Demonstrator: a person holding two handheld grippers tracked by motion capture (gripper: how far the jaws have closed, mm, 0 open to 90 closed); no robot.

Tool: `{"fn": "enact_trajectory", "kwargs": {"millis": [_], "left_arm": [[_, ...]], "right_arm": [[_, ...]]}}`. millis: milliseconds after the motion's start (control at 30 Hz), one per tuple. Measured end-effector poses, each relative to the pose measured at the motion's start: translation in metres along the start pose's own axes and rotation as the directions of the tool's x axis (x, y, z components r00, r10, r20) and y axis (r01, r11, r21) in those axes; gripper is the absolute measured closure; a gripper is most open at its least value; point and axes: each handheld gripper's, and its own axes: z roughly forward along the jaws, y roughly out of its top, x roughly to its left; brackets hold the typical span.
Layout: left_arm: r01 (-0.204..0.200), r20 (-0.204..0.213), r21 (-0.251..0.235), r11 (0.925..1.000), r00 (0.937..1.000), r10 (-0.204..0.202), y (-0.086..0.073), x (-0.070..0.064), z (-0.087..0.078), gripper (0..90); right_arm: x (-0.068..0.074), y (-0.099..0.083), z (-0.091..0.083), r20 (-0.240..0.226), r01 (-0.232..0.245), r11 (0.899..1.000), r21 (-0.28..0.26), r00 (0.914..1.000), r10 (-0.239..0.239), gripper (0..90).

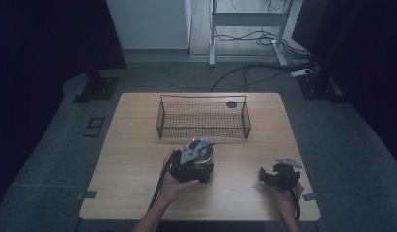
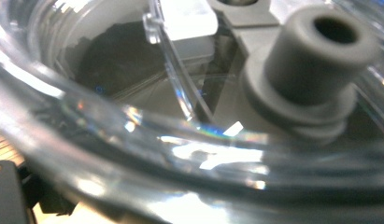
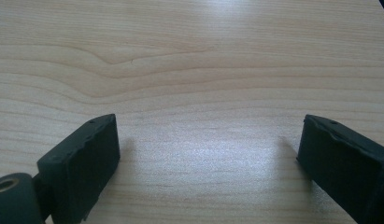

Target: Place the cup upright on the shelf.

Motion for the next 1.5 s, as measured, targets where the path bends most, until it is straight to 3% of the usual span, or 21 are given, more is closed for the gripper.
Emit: {"fn": "enact_trajectory", "kwargs": {"millis": [400,1033,1500], "left_arm": [[0.009,0.003,-0.008,0.9999,1.0,-0.009,0.012,0.004,0.0,3.8],[0.009,-0.034,-0.02,0.9998,0.9994,-0.01,0.039,0.022,0.0,3.8],[0.025,-0.037,-0.037,0.999,0.999,-0.026,0.056,0.033,0.002,3.9]], "right_arm": [[0.0,0.0,0.0,0.0,0.0,1.0,0.0,1.0,0.0,5.4],[0.0,0.0,0.0,0.0,-0.001,1.0,-0.001,1.0,0.001,5.4],[0.0,0.0,0.0,0.0,-0.002,1.0,0.0,1.0,0.002,5.4]]}}
